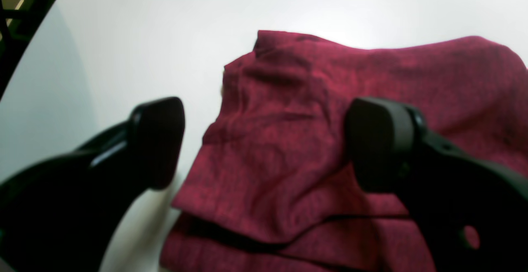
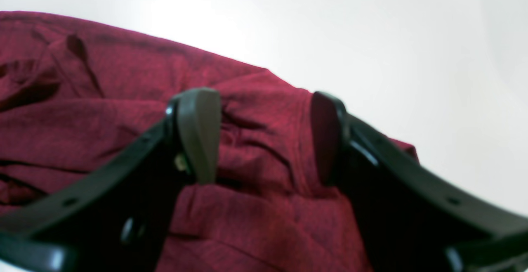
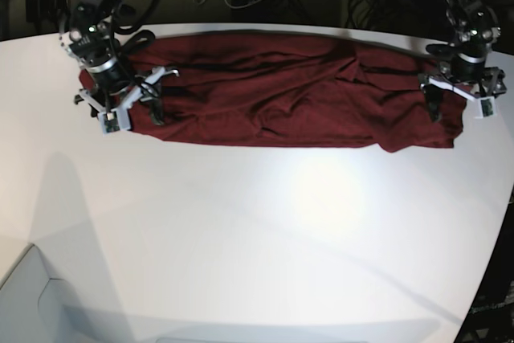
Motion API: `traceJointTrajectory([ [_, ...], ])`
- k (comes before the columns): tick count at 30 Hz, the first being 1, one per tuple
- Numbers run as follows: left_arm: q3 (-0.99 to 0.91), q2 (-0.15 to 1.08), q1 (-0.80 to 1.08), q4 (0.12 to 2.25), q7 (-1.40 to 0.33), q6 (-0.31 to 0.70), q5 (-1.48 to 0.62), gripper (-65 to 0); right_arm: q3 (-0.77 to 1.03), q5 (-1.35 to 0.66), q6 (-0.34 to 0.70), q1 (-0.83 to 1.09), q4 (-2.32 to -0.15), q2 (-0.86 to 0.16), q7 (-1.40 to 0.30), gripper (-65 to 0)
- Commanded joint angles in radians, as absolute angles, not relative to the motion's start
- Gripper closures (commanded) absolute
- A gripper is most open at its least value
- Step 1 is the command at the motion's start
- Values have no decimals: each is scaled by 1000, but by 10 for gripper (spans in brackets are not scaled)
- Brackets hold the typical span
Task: Layout the t-shirt on the table in an organized manner, then fold the t-shirt properly
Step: 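Grasp both ends of the folded strip with both grippers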
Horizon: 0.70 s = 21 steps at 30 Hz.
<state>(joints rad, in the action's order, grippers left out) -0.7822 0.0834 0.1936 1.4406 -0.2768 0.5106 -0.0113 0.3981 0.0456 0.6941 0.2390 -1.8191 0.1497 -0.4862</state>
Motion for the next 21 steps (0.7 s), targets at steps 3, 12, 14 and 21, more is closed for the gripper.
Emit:
traceJointTrajectory([
  [3, -786, 97, 189, 1455, -251, 518, -24, -605, 398, 27, 698, 229, -1834, 148, -458, -353],
  [12, -779, 120, 170, 1448, -251, 519, -24, -607, 398, 27, 698, 223, -1833, 148, -458, -353],
  [14, -779, 127, 163, 1411, -251, 519, -24, -607, 398, 27, 698, 222, -1833, 148, -458, -353],
  [21, -716, 174, 163, 1330, -246, 519, -59, -607, 398, 27, 698, 208, -1833, 148, -458, -353],
])
